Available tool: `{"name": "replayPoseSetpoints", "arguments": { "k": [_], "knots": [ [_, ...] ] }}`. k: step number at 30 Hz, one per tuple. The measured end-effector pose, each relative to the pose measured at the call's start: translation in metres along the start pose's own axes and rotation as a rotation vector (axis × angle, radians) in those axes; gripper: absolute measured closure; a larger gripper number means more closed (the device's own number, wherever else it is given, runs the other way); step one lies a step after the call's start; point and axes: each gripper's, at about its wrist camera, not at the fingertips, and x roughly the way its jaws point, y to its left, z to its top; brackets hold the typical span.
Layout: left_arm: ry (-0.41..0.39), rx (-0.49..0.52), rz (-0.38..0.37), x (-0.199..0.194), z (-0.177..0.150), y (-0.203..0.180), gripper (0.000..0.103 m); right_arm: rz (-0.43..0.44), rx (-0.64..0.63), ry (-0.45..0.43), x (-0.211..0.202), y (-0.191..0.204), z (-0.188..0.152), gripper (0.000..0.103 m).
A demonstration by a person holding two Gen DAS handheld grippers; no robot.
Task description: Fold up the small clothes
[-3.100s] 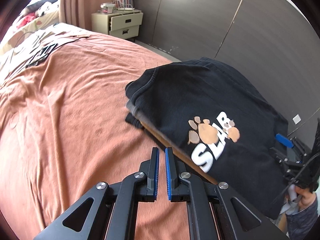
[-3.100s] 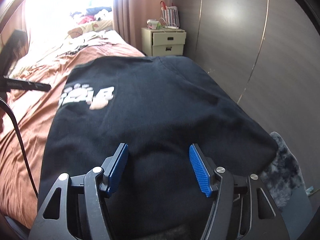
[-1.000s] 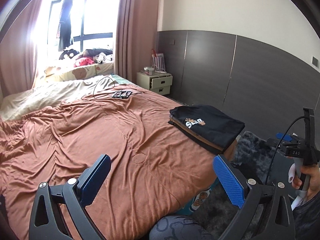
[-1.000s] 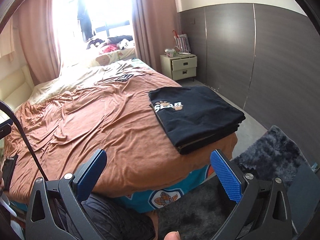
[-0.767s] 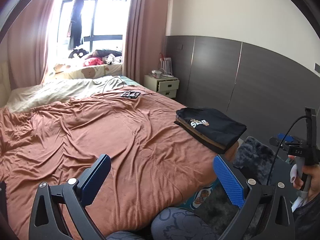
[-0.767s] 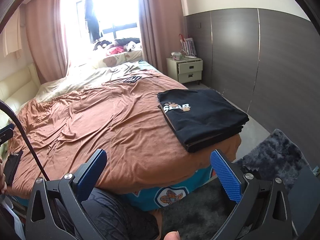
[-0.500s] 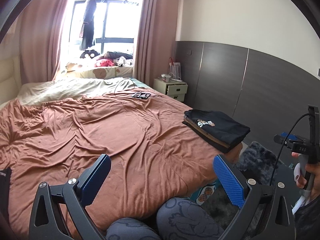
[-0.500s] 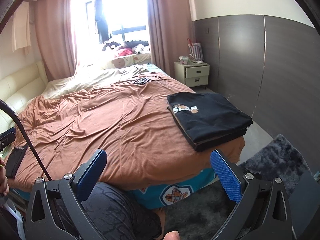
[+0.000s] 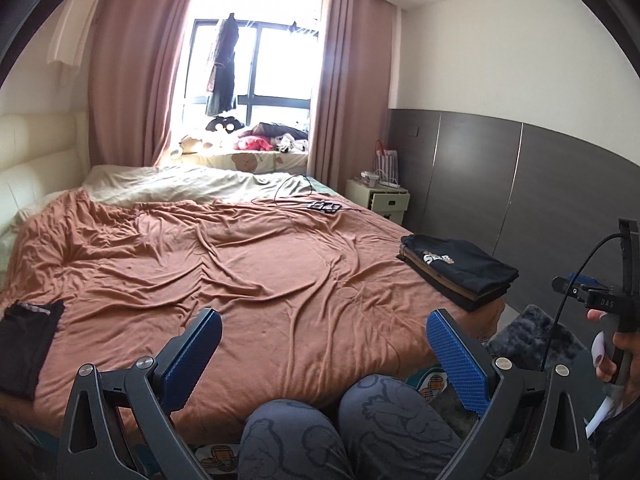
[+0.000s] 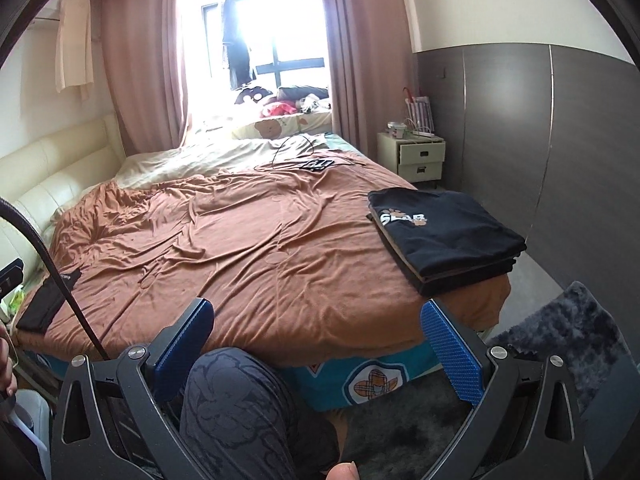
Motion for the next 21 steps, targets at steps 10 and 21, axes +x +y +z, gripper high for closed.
{"name": "replayPoseSetpoints", "arguments": {
  "k": [10,21],
  "knots": [
    [-0.027,0.015,0.051,-0.033,-0.036,-0.005,0.0,-0.008,-0.015,-0.025,-0.005,0.015,-0.029,0.0],
    [-0.067,0.007,0.12,-0.053,-0.062,-0.009,0.0,-0.009,-0.038,-0.027,0.0,0.03,-0.056,0.0]
  ]
}}
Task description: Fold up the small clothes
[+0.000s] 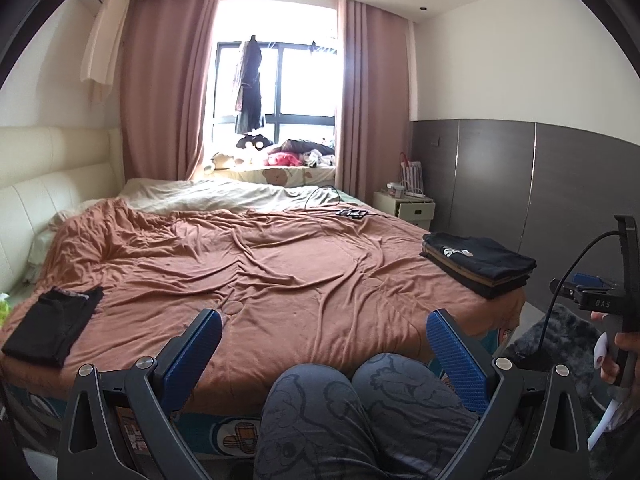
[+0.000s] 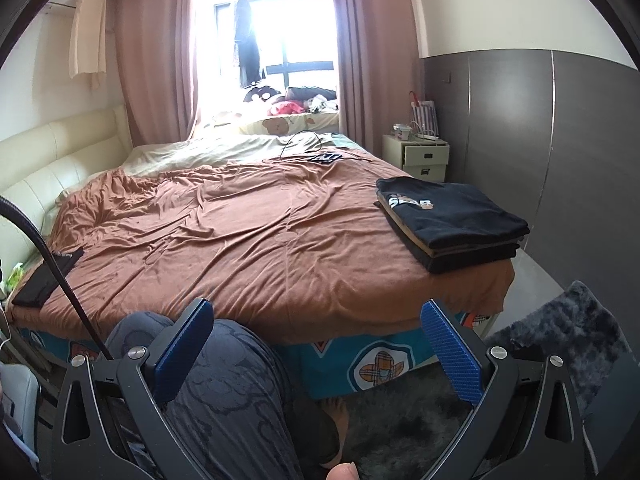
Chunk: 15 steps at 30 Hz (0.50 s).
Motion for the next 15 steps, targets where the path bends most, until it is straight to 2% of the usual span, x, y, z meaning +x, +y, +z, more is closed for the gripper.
{"name": "replayPoseSetpoints", "arguments": {
  "k": [11,15],
  "knots": [
    [-0.016,-0.064,0.054,-0.009,-0.011,0.012,0.0,0.032,0.004,0.0,0.004,0.007,-0.012,0.0],
    [0.008,-0.079,0.056,-0.006,-0.014,0.015,0.0,0.031,0.008,-0.001,0.003,0.009,-0.013,0.0]
  ]
}}
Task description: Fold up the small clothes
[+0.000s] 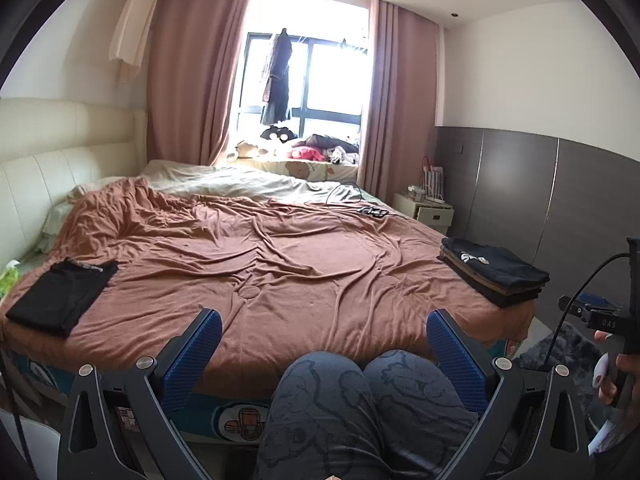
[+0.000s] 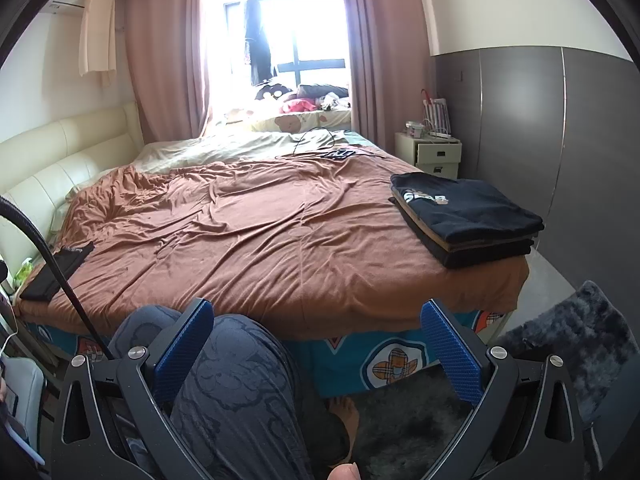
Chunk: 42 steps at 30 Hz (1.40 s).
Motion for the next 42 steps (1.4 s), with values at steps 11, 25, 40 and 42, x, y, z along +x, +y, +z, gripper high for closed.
{"name": "replayPoseSetpoints", "arguments": {
  "k": [11,25,40,42],
  "knots": [
    [0.009,0.032,0.004,0.001,-0.006,-0.004,0.0,0.003,0.022,0.011,0.0,0.003,-0.001,0.0],
    [0.023,0.025,-0.01,0.003,-0.009,-0.005,0.0,0.013,0.011,0.025,0.002,0.015,-0.002,0.0],
    [0.037,0.02,-0.022,0.005,-0.014,-0.007,0.0,-0.007,-0.014,0.015,-0.002,0.025,-0.004,0.0],
    [0.038,0.02,-0.022,0.005,-0.014,-0.007,0.0,-0.005,-0.016,0.017,-0.001,0.024,-0.004,0.0]
  ]
}}
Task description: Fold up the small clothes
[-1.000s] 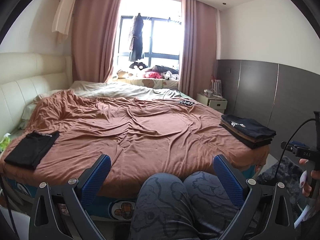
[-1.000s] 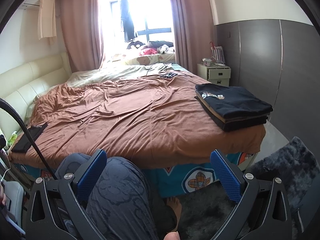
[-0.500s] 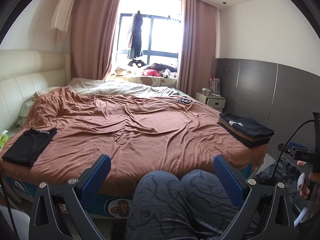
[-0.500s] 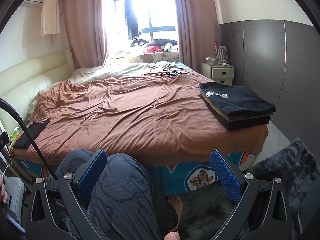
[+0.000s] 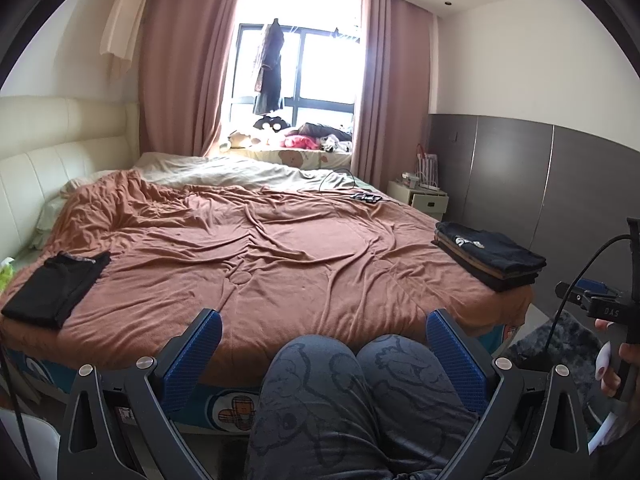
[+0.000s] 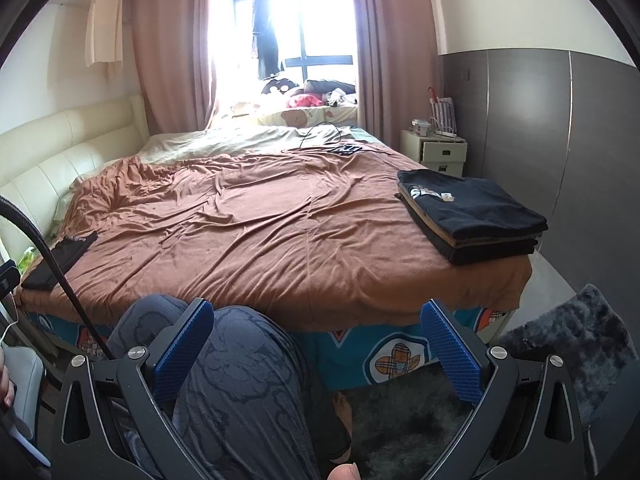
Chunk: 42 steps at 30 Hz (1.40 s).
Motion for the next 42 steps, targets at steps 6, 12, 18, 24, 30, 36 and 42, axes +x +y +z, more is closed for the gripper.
{"name": "replayPoseSetpoints", "arguments": {
  "k": [6,12,18,24,30,36,42],
  "knots": [
    [0.006,0.002,-0.002,0.0,-0.001,-0.0021,0.0,0.02,0.018,0.007,0.0007,-0.0044,-0.0014,0.0],
    [0.005,0.002,-0.002,-0.0004,-0.0002,-0.0015,0.0,0.028,0.025,0.014,0.0001,-0.0047,0.0016,0.0],
    [-0.002,0.008,-0.009,-0.0009,0.0013,-0.0027,0.0,0.032,0.032,0.012,-0.0031,-0.004,0.0019,0.0],
    [0.003,0.008,-0.009,0.0,0.0016,-0.0019,0.0,0.026,0.035,0.011,-0.0034,-0.0041,0.0004,0.0],
    [0.004,0.001,-0.013,-0.0005,0.0005,-0.0007,0.0,0.028,0.034,0.013,-0.0028,-0.0041,0.0007,0.0],
    [0.003,0.013,-0.014,-0.0003,0.0022,-0.0018,0.0,0.024,0.034,0.013,-0.0025,-0.0043,0.0011,0.0],
    [0.01,0.007,-0.015,0.0,0.0026,-0.001,0.0,0.023,0.032,0.017,-0.0025,-0.0056,0.0004,0.0]
  ]
}}
